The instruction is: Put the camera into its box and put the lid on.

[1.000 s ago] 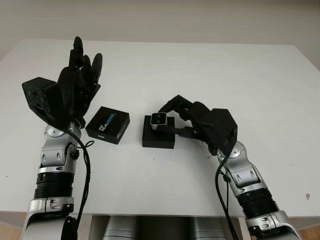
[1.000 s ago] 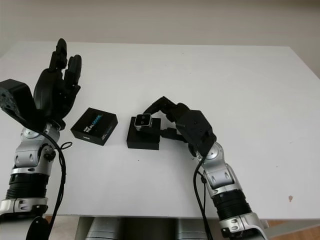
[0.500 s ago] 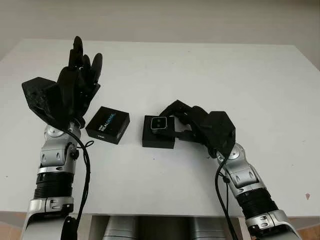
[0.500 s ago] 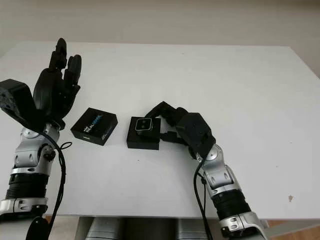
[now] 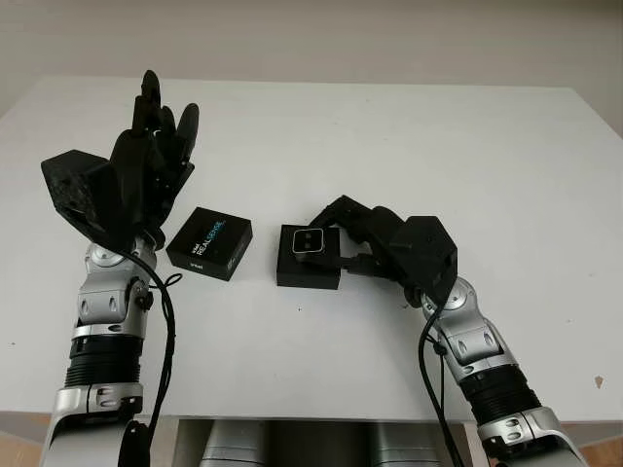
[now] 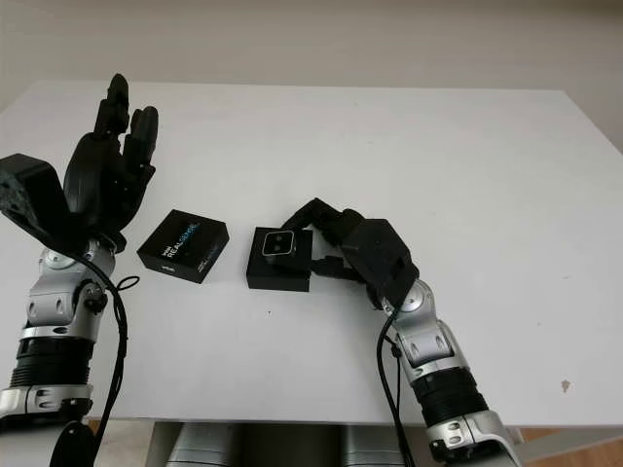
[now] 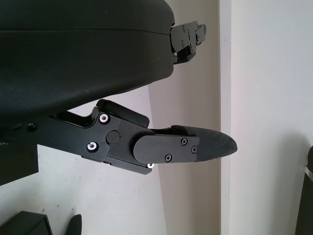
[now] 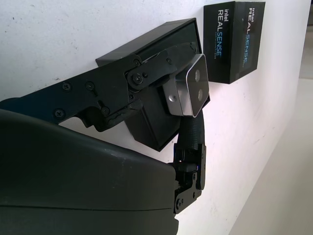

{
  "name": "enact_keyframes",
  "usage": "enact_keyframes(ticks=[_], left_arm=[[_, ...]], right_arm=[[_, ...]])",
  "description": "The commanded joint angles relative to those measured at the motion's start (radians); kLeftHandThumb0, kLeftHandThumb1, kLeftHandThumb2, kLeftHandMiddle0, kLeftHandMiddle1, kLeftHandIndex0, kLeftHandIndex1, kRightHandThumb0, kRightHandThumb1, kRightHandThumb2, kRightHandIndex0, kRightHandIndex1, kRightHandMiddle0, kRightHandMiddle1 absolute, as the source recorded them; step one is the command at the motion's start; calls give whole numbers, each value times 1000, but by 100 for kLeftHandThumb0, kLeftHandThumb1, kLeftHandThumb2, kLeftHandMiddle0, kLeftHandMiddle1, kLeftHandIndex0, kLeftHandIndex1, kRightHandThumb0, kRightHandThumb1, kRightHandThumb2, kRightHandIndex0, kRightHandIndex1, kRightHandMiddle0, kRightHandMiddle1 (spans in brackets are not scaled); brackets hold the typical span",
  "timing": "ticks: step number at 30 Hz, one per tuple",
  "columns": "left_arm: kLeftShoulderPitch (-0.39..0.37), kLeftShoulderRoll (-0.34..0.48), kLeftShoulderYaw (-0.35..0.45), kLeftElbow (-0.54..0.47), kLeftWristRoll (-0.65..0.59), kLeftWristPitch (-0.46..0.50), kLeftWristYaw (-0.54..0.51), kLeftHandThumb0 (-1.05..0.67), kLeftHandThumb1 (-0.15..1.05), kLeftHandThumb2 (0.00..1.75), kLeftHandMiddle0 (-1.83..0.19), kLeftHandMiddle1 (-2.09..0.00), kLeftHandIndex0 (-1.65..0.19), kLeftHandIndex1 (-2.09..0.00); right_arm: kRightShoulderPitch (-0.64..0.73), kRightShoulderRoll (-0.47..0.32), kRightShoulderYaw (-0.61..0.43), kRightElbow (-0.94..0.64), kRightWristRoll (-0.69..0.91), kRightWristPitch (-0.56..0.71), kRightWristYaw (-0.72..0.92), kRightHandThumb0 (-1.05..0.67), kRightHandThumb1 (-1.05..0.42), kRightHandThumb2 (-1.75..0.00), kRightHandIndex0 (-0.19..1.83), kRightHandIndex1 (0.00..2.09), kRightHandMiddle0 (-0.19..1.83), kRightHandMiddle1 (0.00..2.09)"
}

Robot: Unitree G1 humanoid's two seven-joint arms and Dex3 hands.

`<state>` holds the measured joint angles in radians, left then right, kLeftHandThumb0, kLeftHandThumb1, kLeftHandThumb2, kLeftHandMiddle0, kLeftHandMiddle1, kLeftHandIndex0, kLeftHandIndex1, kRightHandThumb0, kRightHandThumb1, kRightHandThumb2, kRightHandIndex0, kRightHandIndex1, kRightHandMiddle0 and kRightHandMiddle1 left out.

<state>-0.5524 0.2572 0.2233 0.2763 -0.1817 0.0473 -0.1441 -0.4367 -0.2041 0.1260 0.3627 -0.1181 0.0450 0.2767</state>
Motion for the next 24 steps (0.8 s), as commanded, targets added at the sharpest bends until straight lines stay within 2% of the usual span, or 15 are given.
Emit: enact_keyframes(ticks=[1,24], left_arm=[[10,15,2,-15,8,-13,-1,-67,105,38,18,-3,17,-6],[15,17,7,-29,4,-6,1,-66,105,38,18,-5,16,-6]], right_arm=[[-16,12,7,14,-3,-15,-2,-45,-98,-5,16,5,31,172],[-17,12,54,80,-82,-92,-49,-42,-97,-5,18,6,28,170]])
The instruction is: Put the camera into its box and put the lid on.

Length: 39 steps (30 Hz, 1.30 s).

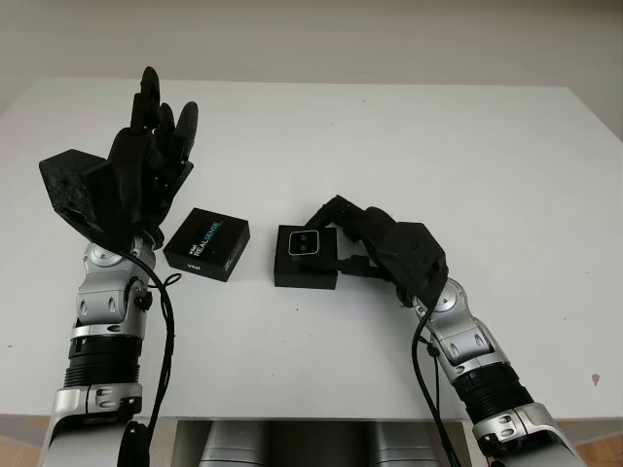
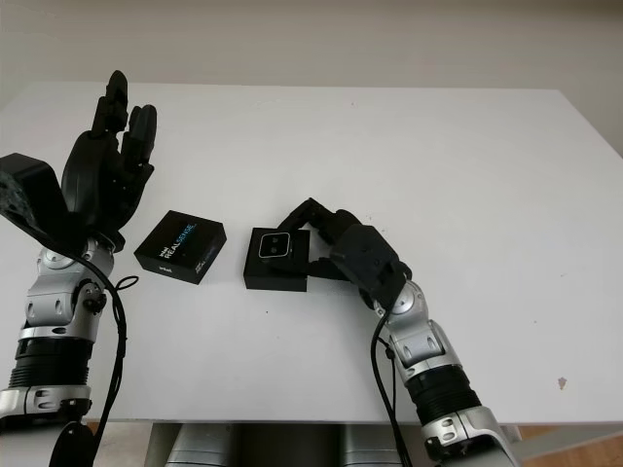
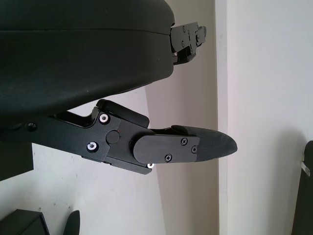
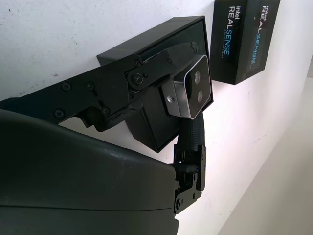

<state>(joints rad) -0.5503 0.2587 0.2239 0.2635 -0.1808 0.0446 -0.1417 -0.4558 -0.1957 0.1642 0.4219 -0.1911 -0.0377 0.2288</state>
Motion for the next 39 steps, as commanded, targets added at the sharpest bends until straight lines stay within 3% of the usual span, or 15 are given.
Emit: enact_keyframes(ticks=[1,5,7,9,12,15,28,39], left_arm=[[13,16,8,-18,1,-1,-3,-66,105,38,18,-5,16,-6],[13,17,9,-17,1,0,-3,-66,105,38,18,-5,16,-6],[12,18,7,-16,3,-3,-2,-67,105,38,17,-6,15,-6],[12,21,5,-14,4,-6,-5,-66,105,38,17,-6,15,-6],[10,22,5,-11,1,-6,-8,-67,105,38,17,-5,15,-6],[9,24,3,-9,3,-3,-8,-67,105,38,17,-5,15,-6],[9,18,3,-8,0,-2,-3,-67,105,37,18,-5,16,-5],[24,45,-3,-17,24,-4,-8,-63,105,38,12,-8,11,-8]], right_arm=[[2,2,18,22,-15,-15,-3,-41,-97,-5,18,6,28,170],[7,-9,25,5,-31,-27,-3,-44,-97,-6,16,5,24,171],[10,-26,37,-14,-53,-40,3,-47,-97,-5,14,4,16,161],[15,-42,50,-44,-77,-33,9,-52,-95,-5,6,3,8,117],[30,-56,60,-90,-116,-50,-13,-55,-93,-5,-2,4,18,58],[45,-62,58,-120,-133,-88,-43,-57,-93,-6,-7,3,20,36],[62,-116,13,-308,-197,-111,-112,-59,-88,-4,-7,5,23,31],[62,-92,-61,-374,-80,-77,-94,-62,-91,-7,-4,6,10,20]])
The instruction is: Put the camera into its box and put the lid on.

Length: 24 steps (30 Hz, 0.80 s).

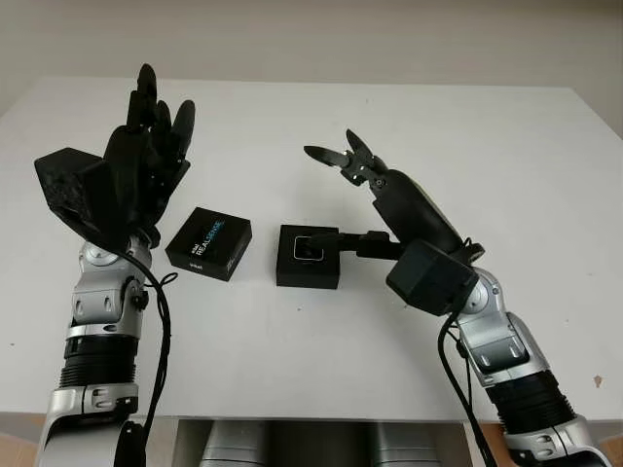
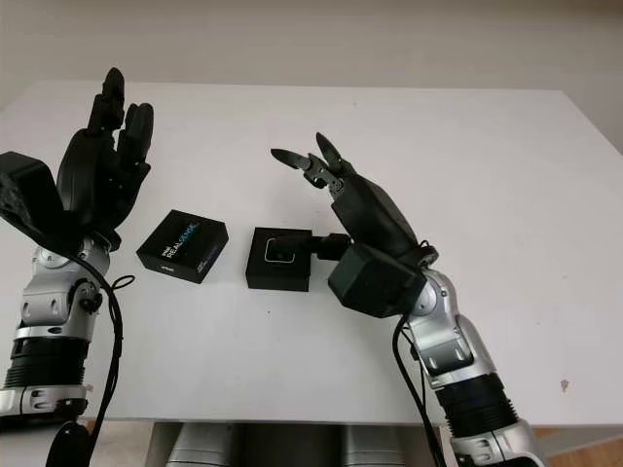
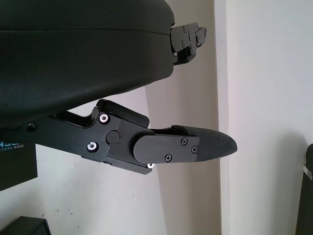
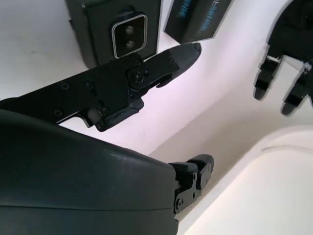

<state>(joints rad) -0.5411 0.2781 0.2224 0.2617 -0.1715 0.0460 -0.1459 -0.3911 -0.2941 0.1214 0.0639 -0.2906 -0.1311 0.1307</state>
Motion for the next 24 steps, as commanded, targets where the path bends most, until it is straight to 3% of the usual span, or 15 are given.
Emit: enact_keyframes(ticks=[1,4,6,10,12,19,24], left_arm=[[17,36,-4,-14,27,-13,-5,-60,105,37,1,-12,2,-12],[26,89,-39,-4,132,-55,12,-58,105,26,-29,-21,-20,-24],[30,149,-62,0,174,-64,-40,-58,105,19,-37,-23,-26,-29],[-7,358,-152,67,277,-167,-271,-64,98,6,-24,-16,-18,-29],[-32,421,-187,101,320,-221,-339,-66,94,4,-19,-11,-14,-25],[-106,522,-305,199,438,-331,-488,-72,84,4,-7,-4,-3,-13],[-158,590,-404,236,559,-371,-594,-73,85,5,7,-1,9,-5]], right_arm=[[-8,11,-30,-14,40,34,10,-62,-92,-7,-4,6,8,19],[-30,30,-82,0,151,92,45,-61,-96,-8,-6,5,4,15],[-49,41,-123,13,233,123,68,-58,-99,-8,-9,3,1,13],[-98,31,-196,27,334,222,81,-63,-104,-15,-7,5,-1,11],[-112,28,-220,17,365,273,79,-70,-105,-21,-4,6,2,13],[-125,59,-319,31,528,311,87,-62,-105,-45,-3,7,-1,13],[-123,57,-344,35,573,343,89,-65,-105,-45,-2,7,-2,15]])
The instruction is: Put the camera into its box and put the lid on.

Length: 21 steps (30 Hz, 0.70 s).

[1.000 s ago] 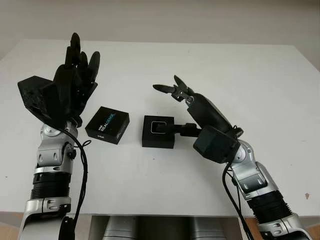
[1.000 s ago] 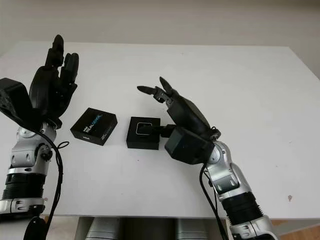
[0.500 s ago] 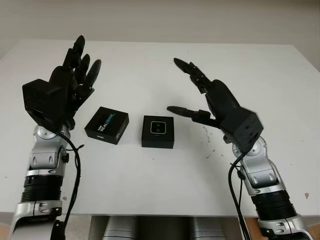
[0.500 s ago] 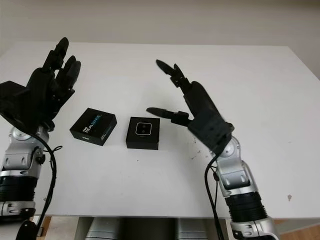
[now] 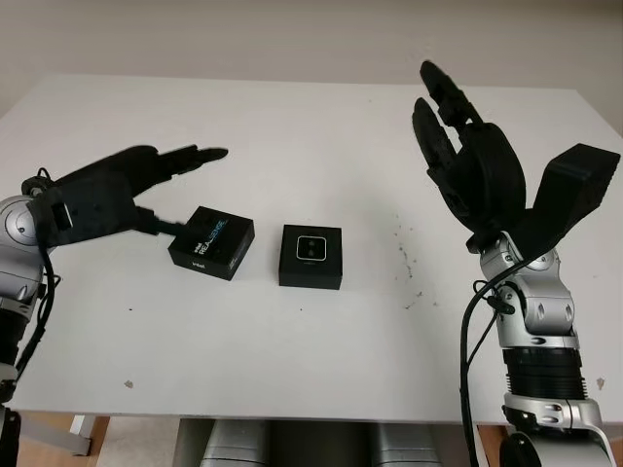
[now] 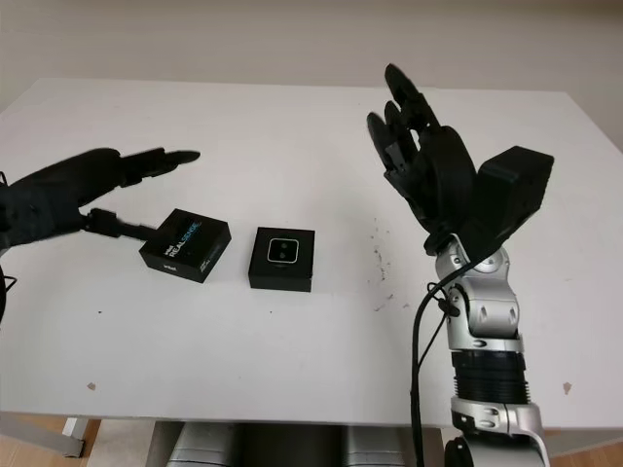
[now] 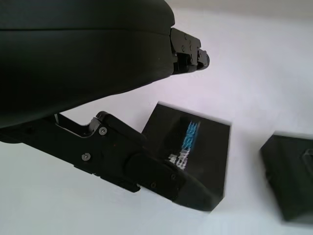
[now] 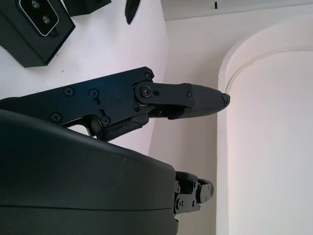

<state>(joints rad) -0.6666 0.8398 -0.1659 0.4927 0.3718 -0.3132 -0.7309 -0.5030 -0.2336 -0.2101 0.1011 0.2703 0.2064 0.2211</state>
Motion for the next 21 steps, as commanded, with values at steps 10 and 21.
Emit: enact_keyframes(ticks=[10,21], left_arm=[[-63,5,-92,110,217,-187,250,-72,85,6,6,-6,7,-6],[-135,-49,-157,261,287,-255,393,-67,85,5,3,-7,6,-7]], right_arm=[[-13,-4,-24,16,37,14,2,-62,-105,-50,-4,6,-8,17],[-35,-7,-17,61,25,-1,9,-61,-105,-53,-6,5,-17,29]])
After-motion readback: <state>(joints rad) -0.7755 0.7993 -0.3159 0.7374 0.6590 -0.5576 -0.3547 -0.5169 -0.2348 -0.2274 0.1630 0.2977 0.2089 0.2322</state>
